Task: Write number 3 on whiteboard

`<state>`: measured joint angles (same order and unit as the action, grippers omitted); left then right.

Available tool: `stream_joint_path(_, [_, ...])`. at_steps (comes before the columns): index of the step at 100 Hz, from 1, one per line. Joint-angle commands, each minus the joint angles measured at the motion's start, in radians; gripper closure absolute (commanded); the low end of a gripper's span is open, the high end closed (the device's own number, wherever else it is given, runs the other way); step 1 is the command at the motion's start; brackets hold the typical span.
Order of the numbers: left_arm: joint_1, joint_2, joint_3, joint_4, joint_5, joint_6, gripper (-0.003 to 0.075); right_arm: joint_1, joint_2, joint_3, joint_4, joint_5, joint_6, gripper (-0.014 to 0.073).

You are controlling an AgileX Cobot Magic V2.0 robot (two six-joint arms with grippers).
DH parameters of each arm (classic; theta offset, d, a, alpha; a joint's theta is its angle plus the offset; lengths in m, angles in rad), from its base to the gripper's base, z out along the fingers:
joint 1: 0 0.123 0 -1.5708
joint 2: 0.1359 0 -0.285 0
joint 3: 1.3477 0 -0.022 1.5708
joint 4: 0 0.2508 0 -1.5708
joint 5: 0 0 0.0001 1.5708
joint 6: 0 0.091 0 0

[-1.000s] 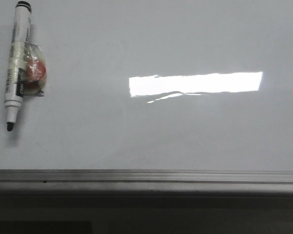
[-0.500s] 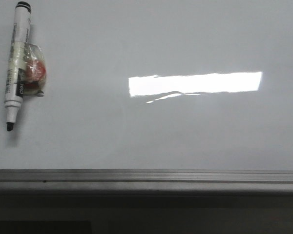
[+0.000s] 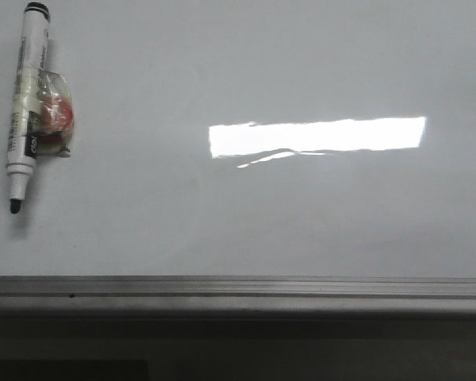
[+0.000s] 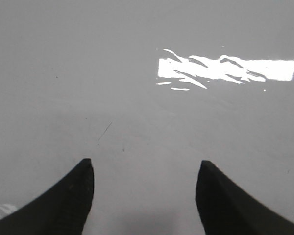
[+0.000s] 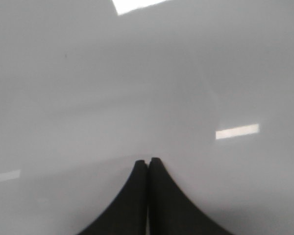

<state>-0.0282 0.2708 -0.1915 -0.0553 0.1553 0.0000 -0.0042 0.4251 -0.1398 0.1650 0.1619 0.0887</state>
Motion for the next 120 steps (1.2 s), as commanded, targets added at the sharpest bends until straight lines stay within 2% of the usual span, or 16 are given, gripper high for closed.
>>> stream_joint_path(1, [-0.039,0.035,-0.049,-0.004,-0.099,0.024,0.0294,-0.005,0.015,-0.029,0.033,-0.084,-0.005,0.0659])
stream_joint_path(14, [-0.177,0.09,-0.081,-0.004,-0.122,0.068,0.0294,-0.005,0.015,-0.029,0.094,-0.066,-0.005,0.0659])
stream_joint_path(34, [-0.5,0.229,-0.1,-0.009,-0.231,0.064,0.0294,-0.005,0.015,-0.037,0.094,-0.064,-0.005,0.0659])
stream_joint_path(51, [-0.713,0.395,-0.1,-0.111,-0.277,0.063,0.0294,-0.005,0.015,-0.037,0.094,-0.064,-0.005,0.0659])
stream_joint_path(62, [-0.771,0.495,-0.1,-0.194,-0.348,0.063,0.0294,-0.005,0.015,-0.037,0.094,-0.064,-0.005,0.0659])
stream_joint_path(74, [-0.778,0.589,-0.1,-0.281,-0.433,0.063,0.0294,-0.005,0.015,-0.037,0.094,-0.064,-0.005,0.0659])
stream_joint_path(92, [-0.778,0.68,-0.1,-0.38,-0.447,0.063,0.0303,-0.005,0.015,-0.039,0.094,-0.064,-0.005,0.0659])
stream_joint_path(97, [-0.778,0.694,-0.1,-0.394,-0.453,0.063,0.0348,-0.005,0.015,-0.039,0.094,-0.062,-0.005,0.0659])
stream_joint_path(101, [-0.778,0.703,-0.1,-0.409,-0.456,0.063,0.0455,-0.005,0.015,-0.039,0.094,-0.058,-0.005,0.0659])
stream_joint_path(102, [-0.778,0.703,-0.1,-0.409,-0.456,0.063,0.0455,-0.005,0.015,-0.039,0.094,-0.055,-0.005,0.0659])
stream_joint_path(111, [-0.778,0.703,-0.1,-0.402,-0.456,0.066,0.0744,-0.004,0.015,-0.062,0.094,0.012,-0.014,0.0659])
stream_joint_path(120, [-0.778,0.703,-0.1,-0.393,-0.456,0.069,0.0741,0.012,0.015,-0.113,0.094,0.084,-0.078,0.0659])
